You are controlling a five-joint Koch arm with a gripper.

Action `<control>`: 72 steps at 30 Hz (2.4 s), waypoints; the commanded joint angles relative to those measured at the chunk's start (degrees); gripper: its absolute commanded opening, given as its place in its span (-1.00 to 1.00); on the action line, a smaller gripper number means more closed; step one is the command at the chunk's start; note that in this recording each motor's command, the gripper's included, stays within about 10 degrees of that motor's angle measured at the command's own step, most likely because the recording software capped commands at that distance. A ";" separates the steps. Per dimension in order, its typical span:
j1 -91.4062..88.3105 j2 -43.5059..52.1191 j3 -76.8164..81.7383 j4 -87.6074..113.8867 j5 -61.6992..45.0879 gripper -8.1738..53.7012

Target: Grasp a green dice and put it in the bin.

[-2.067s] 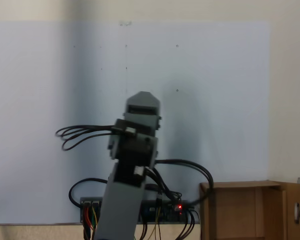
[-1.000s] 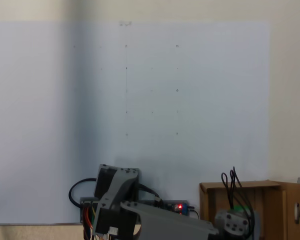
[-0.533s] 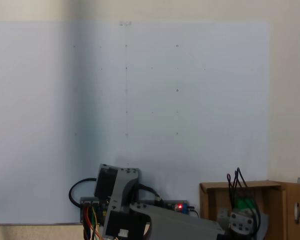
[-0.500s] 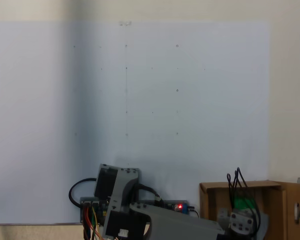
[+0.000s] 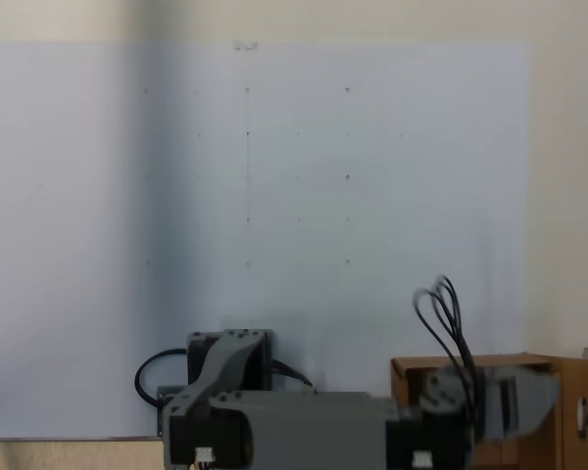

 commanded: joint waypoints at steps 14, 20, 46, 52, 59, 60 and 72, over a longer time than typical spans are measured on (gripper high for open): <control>-51.68 7.73 -4.13 -3.52 7.91 0.66; -74.00 7.29 -4.04 -6.77 7.91 0.66; -78.75 17.14 30.15 -49.11 6.59 0.67; -81.47 22.24 31.11 -57.81 6.50 0.68; -83.41 27.77 34.19 -67.57 6.50 0.70; -83.50 28.65 34.54 -68.62 6.50 0.70; -85.17 36.47 41.66 -78.57 6.59 0.72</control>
